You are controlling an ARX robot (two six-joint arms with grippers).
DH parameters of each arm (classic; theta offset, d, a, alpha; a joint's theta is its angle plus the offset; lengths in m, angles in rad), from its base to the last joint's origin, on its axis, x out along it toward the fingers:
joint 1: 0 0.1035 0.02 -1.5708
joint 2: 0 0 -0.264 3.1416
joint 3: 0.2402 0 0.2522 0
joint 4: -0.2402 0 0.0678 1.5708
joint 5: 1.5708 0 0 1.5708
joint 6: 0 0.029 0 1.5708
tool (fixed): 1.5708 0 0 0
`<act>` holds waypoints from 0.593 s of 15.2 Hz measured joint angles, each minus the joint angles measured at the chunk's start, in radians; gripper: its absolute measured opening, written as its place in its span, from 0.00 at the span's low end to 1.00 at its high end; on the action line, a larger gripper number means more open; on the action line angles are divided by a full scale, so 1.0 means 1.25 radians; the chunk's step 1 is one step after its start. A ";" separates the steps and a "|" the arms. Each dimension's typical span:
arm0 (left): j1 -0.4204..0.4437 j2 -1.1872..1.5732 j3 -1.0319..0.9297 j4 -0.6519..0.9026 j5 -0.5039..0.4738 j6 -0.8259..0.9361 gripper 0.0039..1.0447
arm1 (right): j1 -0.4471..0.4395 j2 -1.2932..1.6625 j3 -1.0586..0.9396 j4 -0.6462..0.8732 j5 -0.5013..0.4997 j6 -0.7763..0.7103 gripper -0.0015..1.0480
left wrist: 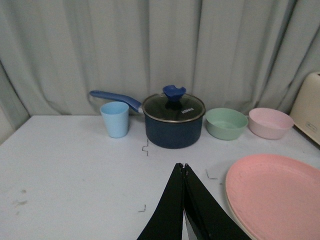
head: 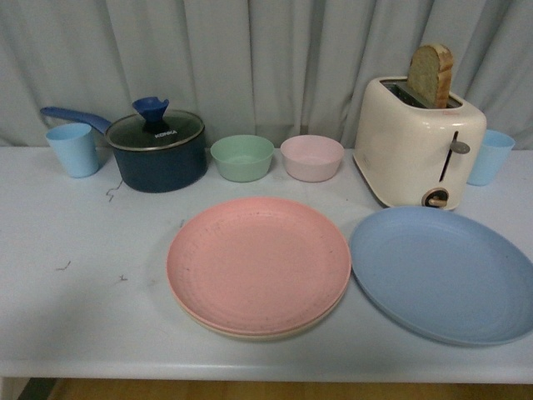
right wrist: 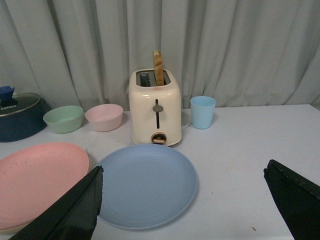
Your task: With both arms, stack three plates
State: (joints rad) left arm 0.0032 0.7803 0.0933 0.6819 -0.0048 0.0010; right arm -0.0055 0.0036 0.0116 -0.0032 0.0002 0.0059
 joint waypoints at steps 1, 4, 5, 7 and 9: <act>-0.003 -0.021 -0.011 -0.016 0.002 0.000 0.01 | 0.000 0.000 0.000 0.000 0.000 0.000 0.94; -0.003 -0.099 -0.035 -0.060 0.003 0.000 0.01 | 0.000 0.000 0.000 0.000 0.000 0.000 0.94; -0.003 -0.098 -0.055 -0.017 0.003 0.000 0.01 | 0.000 0.000 0.000 0.000 0.000 0.000 0.94; -0.003 -0.126 -0.066 -0.082 0.002 -0.001 0.01 | 0.000 0.000 0.000 0.000 0.000 0.000 0.94; -0.003 -0.197 -0.066 -0.124 0.003 0.000 0.01 | 0.000 0.000 0.000 0.000 0.000 0.000 0.94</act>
State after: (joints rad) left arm -0.0002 0.5335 0.0113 0.5270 -0.0006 0.0006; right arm -0.0055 0.0036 0.0116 -0.0036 0.0002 0.0059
